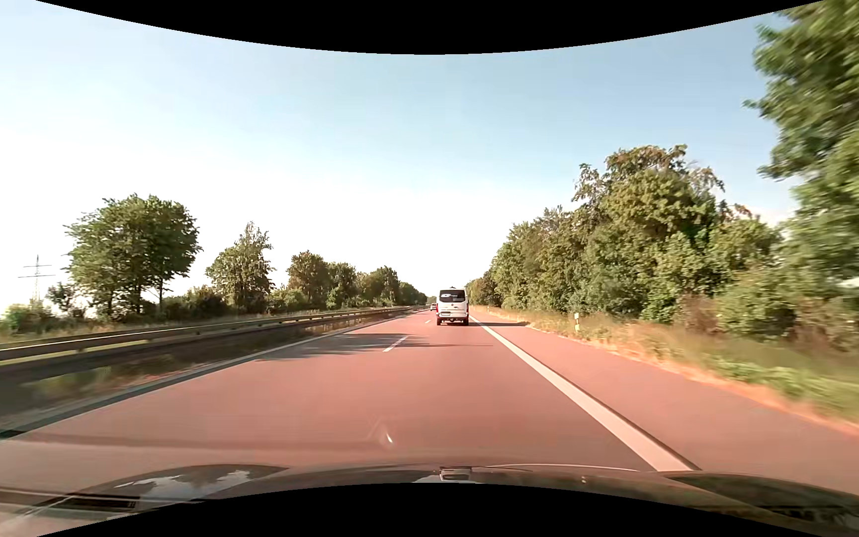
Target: Follow the waypoints while adhering to traffic rules and regulations
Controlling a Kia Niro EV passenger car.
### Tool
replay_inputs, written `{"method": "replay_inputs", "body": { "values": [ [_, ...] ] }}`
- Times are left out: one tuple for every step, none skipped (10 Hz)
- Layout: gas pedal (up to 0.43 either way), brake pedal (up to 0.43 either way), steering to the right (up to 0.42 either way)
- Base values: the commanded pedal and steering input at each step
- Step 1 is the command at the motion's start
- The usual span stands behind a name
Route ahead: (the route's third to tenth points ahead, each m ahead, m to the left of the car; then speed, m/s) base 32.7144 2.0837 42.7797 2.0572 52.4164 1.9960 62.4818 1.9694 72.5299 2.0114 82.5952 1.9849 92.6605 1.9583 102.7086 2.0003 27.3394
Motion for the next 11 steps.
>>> {"method": "replay_inputs", "body": {
  "values": [
    [0.390, 0.006, -0.003],
    [0.390, 0.006, -0.003],
    [0.390, 0.006, -0.003],
    [0.390, 0.006, -0.003],
    [0.390, 0.006, -0.003],
    [0.390, 0.006, -0.003],
    [0.390, 0.006, -0.003],
    [0.390, 0.006, -0.003],
    [0.390, 0.006, -0.003],
    [0.390, 0.006, -0.003],
    [0.390, 0.006, -0.003]
  ]
}}
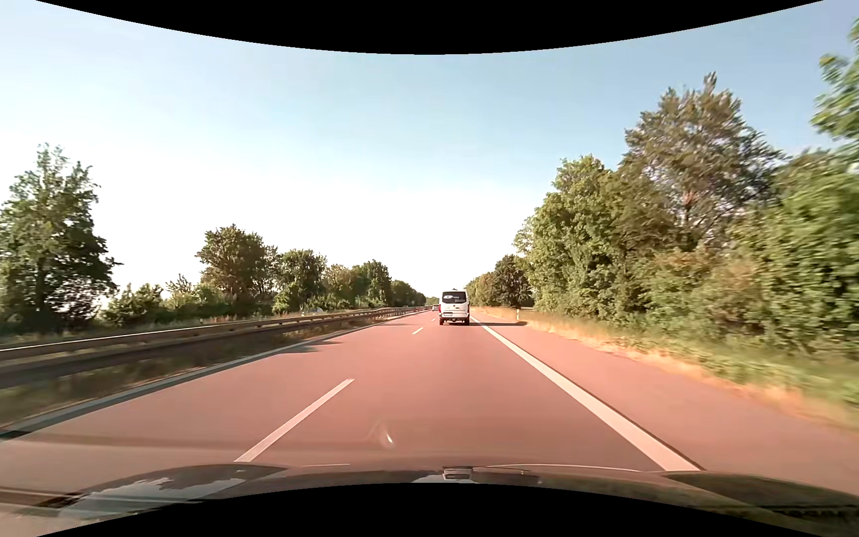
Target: Follow the waypoints while adhering to traffic rules and regulations
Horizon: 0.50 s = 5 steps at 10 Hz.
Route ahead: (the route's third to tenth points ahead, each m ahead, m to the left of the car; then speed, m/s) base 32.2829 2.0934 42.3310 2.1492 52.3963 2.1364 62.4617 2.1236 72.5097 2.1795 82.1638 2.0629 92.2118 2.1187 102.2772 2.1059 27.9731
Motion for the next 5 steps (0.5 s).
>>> {"method": "replay_inputs", "body": {
  "values": [
    [0.390, 0.006, -0.003],
    [0.390, 0.006, -0.003],
    [0.390, 0.006, -0.003],
    [0.390, 0.006, -0.003],
    [0.390, 0.006, -0.003]
  ]
}}
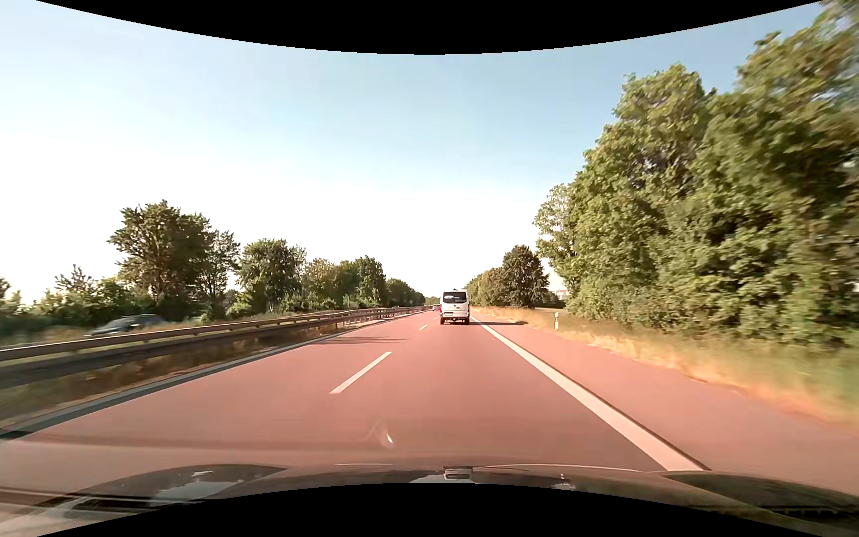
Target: Follow the waypoints while adhering to traffic rules and regulations
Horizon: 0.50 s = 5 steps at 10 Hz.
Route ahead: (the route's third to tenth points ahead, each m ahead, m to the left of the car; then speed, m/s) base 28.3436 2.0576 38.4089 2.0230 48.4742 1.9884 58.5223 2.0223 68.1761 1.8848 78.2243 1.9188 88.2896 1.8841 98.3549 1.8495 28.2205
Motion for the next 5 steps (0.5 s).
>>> {"method": "replay_inputs", "body": {
  "values": [
    [0.390, 0.006, -0.003],
    [0.390, 0.006, -0.003],
    [0.390, 0.006, -0.003],
    [0.390, 0.006, -0.003],
    [0.390, 0.006, -0.003]
  ]
}}
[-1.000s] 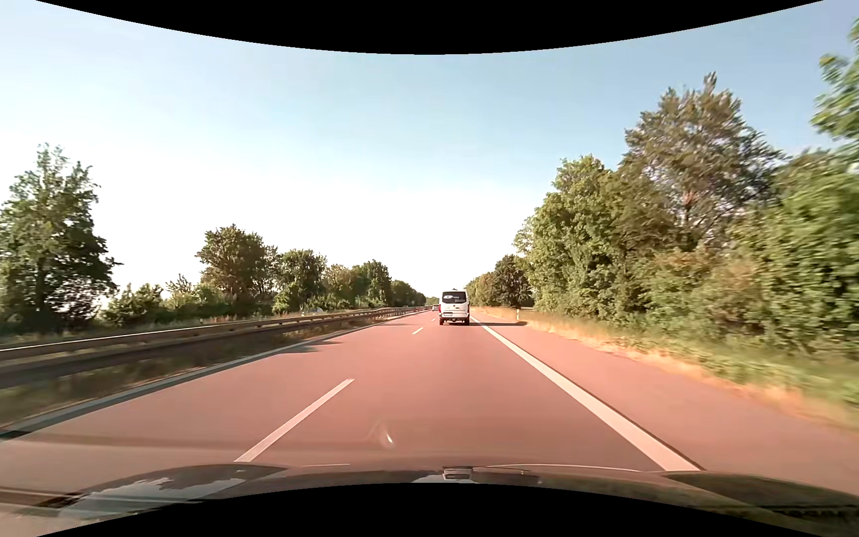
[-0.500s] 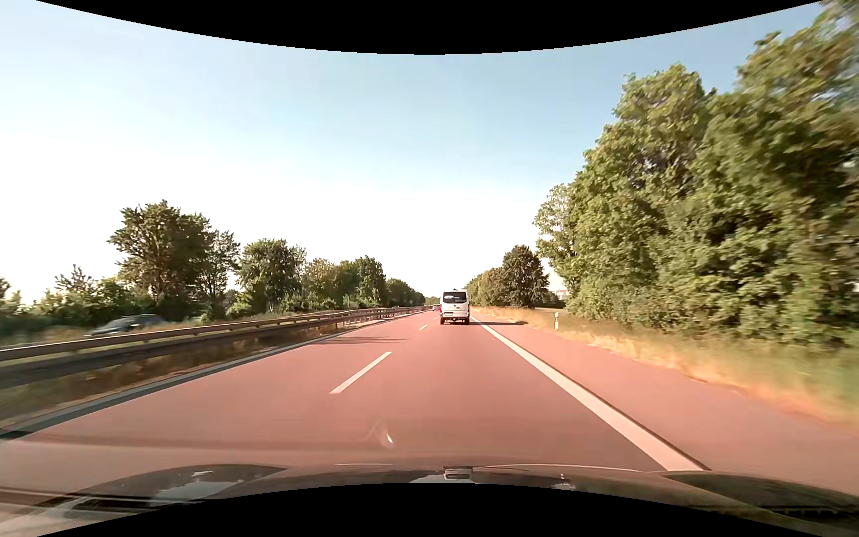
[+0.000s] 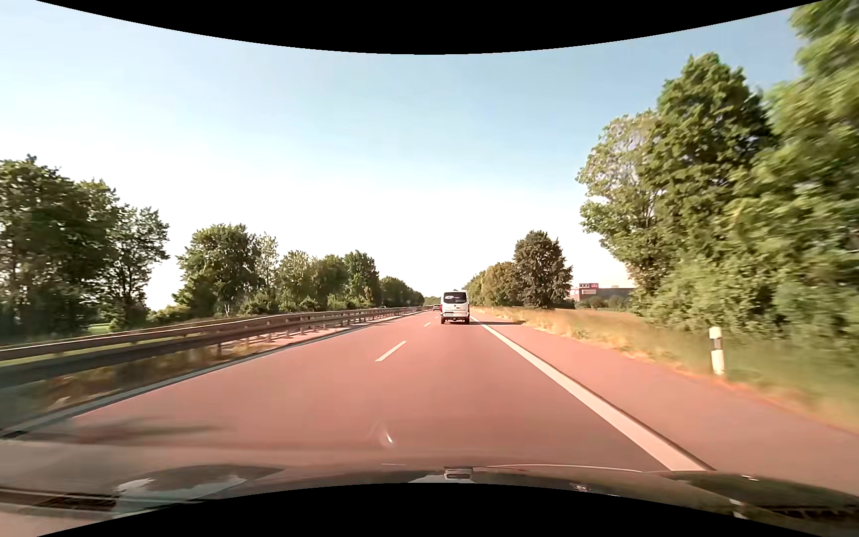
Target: Follow the waypoints while adhering to traffic rules and regulations
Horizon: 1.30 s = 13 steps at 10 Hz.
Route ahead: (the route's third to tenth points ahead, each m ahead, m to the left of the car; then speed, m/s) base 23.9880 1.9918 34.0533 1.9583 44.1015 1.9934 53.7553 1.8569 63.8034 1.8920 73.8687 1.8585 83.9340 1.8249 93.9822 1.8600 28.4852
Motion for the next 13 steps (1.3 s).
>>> {"method": "replay_inputs", "body": {
  "values": [
    [0.390, 0.006, -0.003],
    [0.390, 0.006, -0.002],
    [0.390, 0.006, -0.002],
    [0.390, 0.006, -0.002],
    [0.390, 0.006, -0.003],
    [0.390, 0.006, -0.003],
    [0.390, 0.006, -0.002],
    [0.390, 0.006, -0.002],
    [0.390, 0.006, -0.002],
    [0.390, 0.006, -0.002],
    [0.390, 0.006, -0.002],
    [0.390, 0.006, -0.003],
    [0.390, 0.006, -0.003]
  ]
}}
